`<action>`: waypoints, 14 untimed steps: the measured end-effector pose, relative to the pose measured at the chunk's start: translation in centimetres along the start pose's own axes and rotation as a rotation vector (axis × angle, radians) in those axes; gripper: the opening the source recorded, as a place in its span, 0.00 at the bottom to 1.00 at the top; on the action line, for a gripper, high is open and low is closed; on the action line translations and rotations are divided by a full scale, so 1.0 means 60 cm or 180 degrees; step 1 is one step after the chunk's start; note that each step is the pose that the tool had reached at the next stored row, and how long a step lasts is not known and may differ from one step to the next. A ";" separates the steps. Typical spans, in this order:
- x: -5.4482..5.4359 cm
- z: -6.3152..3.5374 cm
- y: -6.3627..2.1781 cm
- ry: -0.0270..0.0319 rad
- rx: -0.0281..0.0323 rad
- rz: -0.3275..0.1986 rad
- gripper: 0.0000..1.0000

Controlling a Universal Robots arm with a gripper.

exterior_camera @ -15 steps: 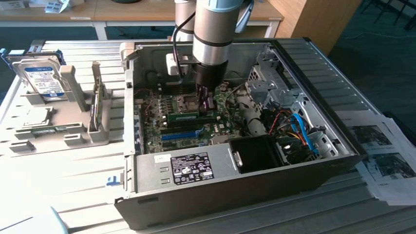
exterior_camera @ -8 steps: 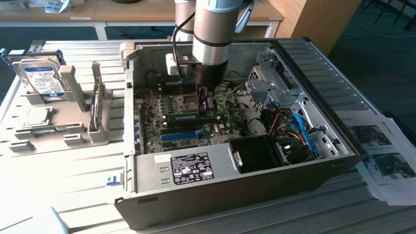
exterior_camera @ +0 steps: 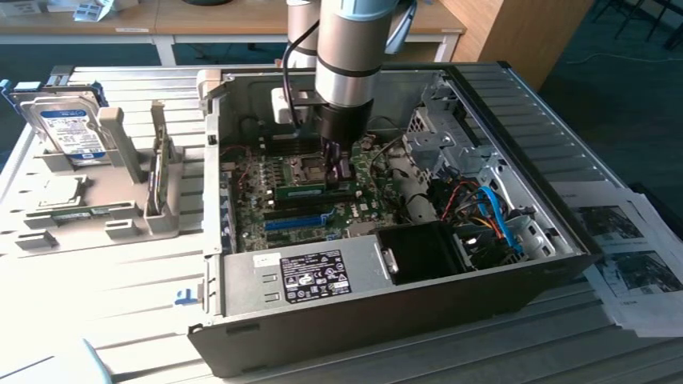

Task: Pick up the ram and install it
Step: 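Insert the ram into the slot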

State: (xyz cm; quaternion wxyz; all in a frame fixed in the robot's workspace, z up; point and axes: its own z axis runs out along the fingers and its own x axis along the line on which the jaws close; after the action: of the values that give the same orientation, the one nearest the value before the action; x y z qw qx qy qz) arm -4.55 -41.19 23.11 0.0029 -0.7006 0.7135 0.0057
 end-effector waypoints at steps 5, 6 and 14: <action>0.000 0.000 0.000 0.0000 0.0000 0.0001 0.12; 0.000 0.000 0.000 0.0000 0.0000 0.0001 0.12; 0.000 0.001 -0.003 -0.0004 0.0000 0.0000 0.12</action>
State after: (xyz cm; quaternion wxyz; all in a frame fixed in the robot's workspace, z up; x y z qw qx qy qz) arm -4.38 -41.19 23.08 0.0034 -0.7006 0.7135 0.0061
